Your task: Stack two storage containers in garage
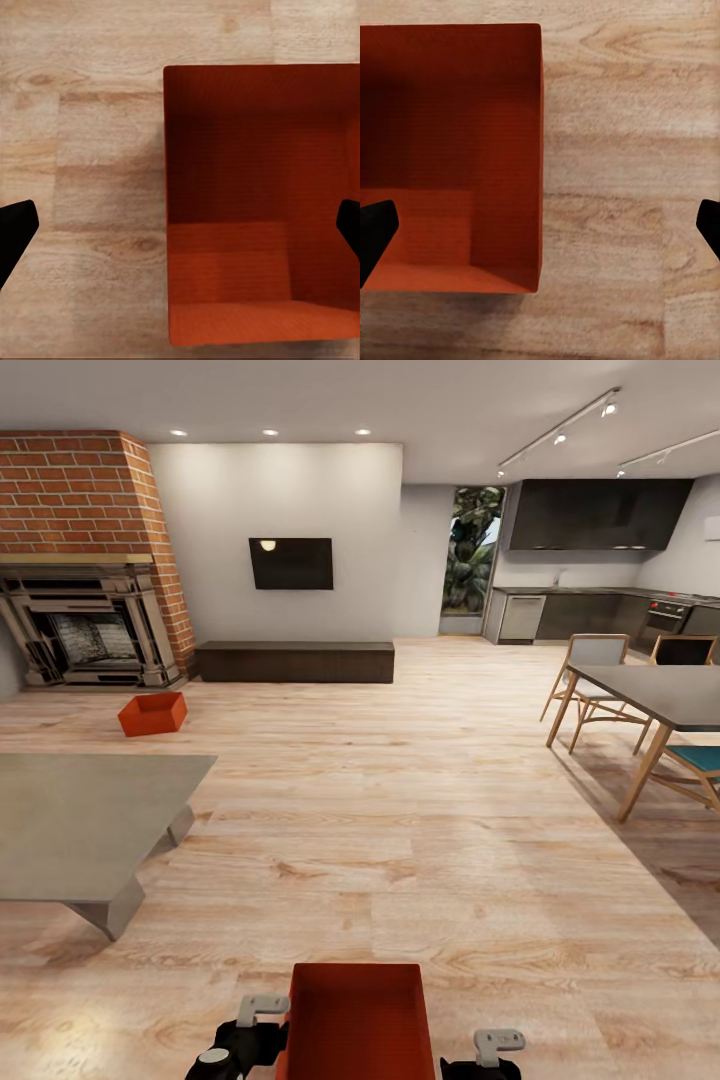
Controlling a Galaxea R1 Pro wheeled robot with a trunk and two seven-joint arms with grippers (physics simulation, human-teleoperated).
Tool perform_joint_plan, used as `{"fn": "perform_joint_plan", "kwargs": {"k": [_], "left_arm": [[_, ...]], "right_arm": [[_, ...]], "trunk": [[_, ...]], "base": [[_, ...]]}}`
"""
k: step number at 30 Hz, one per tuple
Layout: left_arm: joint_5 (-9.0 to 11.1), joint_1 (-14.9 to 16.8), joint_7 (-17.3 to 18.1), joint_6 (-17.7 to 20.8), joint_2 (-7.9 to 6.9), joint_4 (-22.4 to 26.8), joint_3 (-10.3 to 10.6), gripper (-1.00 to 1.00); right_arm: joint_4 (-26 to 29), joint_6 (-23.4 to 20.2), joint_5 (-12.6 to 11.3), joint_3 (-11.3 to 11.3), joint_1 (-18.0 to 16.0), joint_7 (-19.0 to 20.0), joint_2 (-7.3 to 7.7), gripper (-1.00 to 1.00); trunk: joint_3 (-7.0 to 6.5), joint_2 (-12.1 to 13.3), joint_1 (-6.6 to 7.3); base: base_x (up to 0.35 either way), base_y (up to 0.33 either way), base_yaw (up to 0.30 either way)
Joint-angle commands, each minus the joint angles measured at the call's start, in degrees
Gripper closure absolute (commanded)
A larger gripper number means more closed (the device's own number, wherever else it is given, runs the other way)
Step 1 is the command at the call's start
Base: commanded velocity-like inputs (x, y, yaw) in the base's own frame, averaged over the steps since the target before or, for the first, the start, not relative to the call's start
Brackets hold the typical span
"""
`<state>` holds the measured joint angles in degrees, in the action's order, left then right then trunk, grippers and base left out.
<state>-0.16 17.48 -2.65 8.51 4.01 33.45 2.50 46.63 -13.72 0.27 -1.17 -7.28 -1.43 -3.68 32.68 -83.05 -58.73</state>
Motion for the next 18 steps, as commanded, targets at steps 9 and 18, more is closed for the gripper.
{"fn": "perform_joint_plan", "kwargs": {"k": [9, 18], "left_arm": [[0.53, 4.39, -0.18, 2.04, 0.79, -10.95, 0.09, -1.00], [1.29, 9.37, -0.05, 0.60, 0.92, -19.05, -0.23, -1.00]], "right_arm": [[-7.50, -6.05, 0.06, 0.00, -4.01, -1.09, -0.45, -1.00], [-18.47, -8.50, 0.30, -0.19, -14.97, -2.76, -1.21, -1.00]], "trunk": [[0.06, -0.03, 0.00], [0.06, -0.03, 0.00]], "base": [[0.000, 0.000, 0.000], [0.000, 0.000, 0.000]]}}
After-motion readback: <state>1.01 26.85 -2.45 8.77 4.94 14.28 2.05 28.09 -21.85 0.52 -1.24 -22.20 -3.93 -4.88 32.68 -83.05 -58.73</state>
